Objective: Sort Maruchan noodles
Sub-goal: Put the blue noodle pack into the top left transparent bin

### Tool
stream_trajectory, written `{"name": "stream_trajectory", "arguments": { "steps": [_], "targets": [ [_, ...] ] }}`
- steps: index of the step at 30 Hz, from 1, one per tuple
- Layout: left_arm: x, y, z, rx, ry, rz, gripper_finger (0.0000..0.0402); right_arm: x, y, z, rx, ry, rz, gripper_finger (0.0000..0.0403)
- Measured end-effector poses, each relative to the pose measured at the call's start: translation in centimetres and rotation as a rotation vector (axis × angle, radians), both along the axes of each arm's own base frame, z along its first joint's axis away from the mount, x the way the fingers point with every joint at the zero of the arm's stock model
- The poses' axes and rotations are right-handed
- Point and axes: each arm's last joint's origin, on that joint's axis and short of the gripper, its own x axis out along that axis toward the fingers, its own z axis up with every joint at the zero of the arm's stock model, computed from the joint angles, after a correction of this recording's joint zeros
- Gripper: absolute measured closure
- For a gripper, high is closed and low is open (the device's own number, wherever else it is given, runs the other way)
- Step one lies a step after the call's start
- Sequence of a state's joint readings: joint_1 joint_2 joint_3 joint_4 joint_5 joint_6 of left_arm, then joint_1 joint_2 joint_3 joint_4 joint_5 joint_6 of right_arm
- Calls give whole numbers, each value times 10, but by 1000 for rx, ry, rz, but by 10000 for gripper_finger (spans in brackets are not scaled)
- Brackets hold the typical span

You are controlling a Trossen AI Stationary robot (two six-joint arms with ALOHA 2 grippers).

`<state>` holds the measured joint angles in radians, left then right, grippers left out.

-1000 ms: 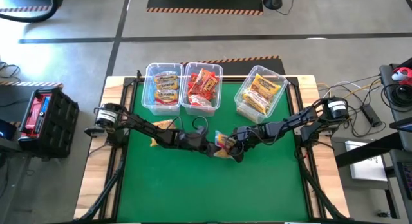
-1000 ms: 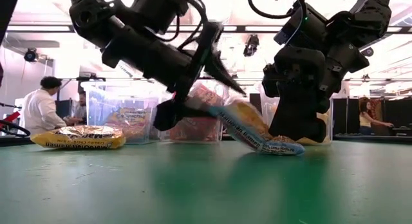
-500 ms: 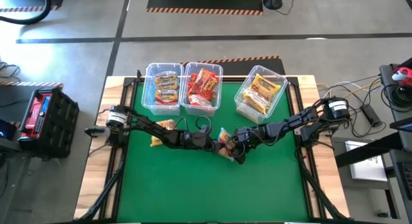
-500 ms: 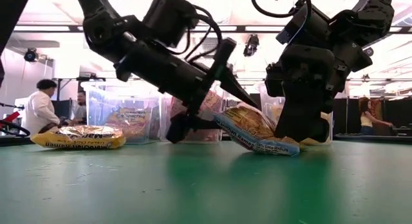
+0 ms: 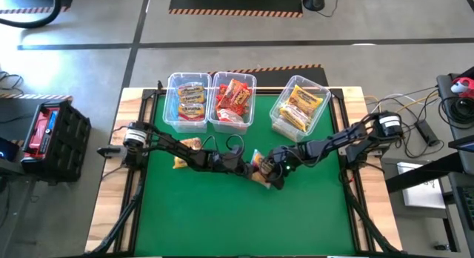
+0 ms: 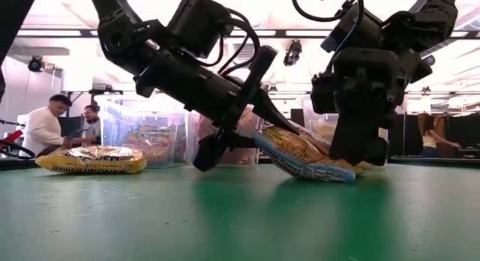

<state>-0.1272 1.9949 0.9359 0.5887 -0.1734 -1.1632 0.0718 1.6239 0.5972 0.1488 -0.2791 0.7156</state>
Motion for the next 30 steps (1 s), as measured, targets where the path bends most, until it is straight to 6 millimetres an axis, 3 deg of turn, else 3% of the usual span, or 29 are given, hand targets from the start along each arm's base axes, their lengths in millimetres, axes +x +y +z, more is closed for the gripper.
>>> {"name": "stream_trajectory", "arguments": {
  "steps": [9, 14, 21, 30],
  "targets": [
    [-1, -2, 1, -41, 13, -57, 324, -13, -6, 43, -16, -90, 17, 262],
    [-9, -2, 15, -12, 33, -86, 325, -22, -7, 68, -21, -155, 20, 262],
    [-27, 1, 55, 60, 72, -119, 325, -29, -9, 86, -90, -232, -11, 262],
    [-72, 25, 123, 209, 115, -36, 325, -26, -9, 77, -110, -192, -19, 262]
  ]
}}
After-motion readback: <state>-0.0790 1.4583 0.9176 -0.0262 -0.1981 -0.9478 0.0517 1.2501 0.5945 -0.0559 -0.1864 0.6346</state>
